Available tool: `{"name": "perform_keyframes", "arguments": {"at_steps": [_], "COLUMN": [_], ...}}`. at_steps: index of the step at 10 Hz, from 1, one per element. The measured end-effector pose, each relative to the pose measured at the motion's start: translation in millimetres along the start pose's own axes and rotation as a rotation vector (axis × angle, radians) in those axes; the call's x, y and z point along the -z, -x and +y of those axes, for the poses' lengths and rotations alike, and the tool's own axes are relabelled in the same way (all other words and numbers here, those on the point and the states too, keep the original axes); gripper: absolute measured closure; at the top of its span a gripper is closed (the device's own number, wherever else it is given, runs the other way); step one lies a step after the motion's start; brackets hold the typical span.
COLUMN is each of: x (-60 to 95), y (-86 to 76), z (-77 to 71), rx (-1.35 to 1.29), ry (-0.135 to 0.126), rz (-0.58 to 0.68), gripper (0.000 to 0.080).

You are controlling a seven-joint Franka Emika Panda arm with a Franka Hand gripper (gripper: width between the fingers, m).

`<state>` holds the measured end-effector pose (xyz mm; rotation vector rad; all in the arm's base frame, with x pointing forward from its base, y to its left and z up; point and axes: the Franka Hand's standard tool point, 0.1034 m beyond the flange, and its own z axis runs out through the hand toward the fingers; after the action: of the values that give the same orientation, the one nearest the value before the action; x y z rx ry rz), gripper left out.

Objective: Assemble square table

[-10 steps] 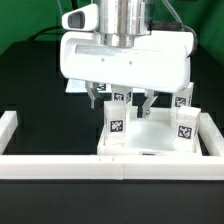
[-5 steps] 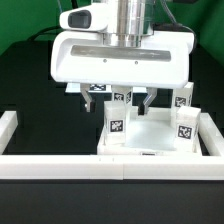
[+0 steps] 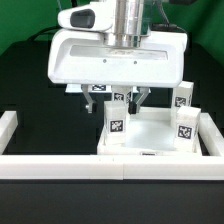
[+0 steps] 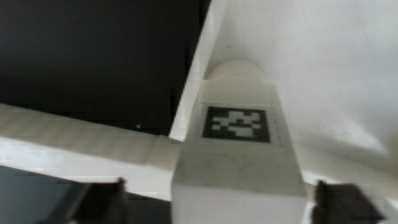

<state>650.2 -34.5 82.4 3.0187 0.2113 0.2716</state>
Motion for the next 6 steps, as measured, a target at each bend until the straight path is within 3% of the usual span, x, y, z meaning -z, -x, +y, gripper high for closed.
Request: {"name": "perform_keyframes", "arguments": {"at_steps": [1,2,6], "x": [0.6,1.5,1.3], "y": [-0.8,-2.1,-2.0], "z": [-0.2,0.0,0.1], "rx": [-0.009,-0.026,-0.250], "ry": [0.000,0.000,-0.002], "rz": [0.002,0.005,0.005], "gripper": [0.0389,0.0502,0.0503]}}
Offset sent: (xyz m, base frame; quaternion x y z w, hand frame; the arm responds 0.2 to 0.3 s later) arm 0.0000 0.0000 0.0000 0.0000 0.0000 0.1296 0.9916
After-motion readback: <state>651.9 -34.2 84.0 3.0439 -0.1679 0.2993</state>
